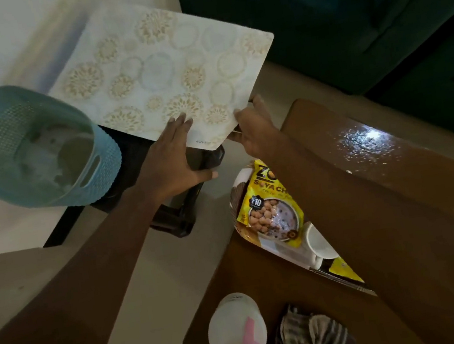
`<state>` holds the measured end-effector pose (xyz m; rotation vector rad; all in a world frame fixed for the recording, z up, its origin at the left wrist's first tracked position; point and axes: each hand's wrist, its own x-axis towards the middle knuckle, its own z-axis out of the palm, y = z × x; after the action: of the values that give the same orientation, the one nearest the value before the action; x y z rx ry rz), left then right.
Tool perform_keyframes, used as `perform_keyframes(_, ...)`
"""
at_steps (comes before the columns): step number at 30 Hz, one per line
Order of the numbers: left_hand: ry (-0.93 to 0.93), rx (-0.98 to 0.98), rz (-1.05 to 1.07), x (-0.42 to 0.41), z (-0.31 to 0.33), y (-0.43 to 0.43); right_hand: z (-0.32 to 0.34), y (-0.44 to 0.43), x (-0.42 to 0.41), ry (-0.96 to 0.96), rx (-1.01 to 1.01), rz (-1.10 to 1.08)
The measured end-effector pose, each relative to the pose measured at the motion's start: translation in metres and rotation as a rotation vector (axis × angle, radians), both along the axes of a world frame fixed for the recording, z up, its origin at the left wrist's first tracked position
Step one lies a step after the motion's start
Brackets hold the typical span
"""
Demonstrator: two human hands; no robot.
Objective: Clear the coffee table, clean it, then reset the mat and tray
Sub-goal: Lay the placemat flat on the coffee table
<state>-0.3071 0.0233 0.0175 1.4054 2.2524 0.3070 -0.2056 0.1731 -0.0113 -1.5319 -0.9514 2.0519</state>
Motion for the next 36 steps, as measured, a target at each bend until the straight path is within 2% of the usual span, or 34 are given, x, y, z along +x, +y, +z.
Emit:
perform_keyframes(6, 0.102, 0.036, -0.129, 0.040, 0.047, 0.012, 0.049, 0.027, 0.085, -0.134, 0.163, -0.101)
perform_keyframes(11, 0.115, 0.111, -0.148, 0.097, 0.101, 0.025, 0.111, 0.026, 0.189, -0.080, 0.176, -0.179)
perform_keyframes(16, 0.234, 0.080, -0.404, 0.179, 0.149, 0.028, 0.161, -0.011, 0.297, -0.001, 0.112, -0.320)
perform_keyframes(20, 0.330, 0.057, -0.553, 0.256, 0.175, 0.011, 0.186, -0.044, 0.394, -0.059, 0.138, -0.359)
perform_keyframes(24, 0.355, 0.009, -0.604, 0.339, 0.178, -0.017, 0.194, -0.077, 0.486, -0.079, 0.124, -0.356)
perform_keyframes(30, 0.202, -0.025, -0.640, 0.470, 0.148, -0.074, 0.173, -0.133, 0.614, -0.143, 0.056, -0.425)
perform_keyframes(36, 0.114, -0.040, -0.740, 0.552, 0.104, -0.103, 0.137, -0.172, 0.704, -0.277, 0.023, -0.472)
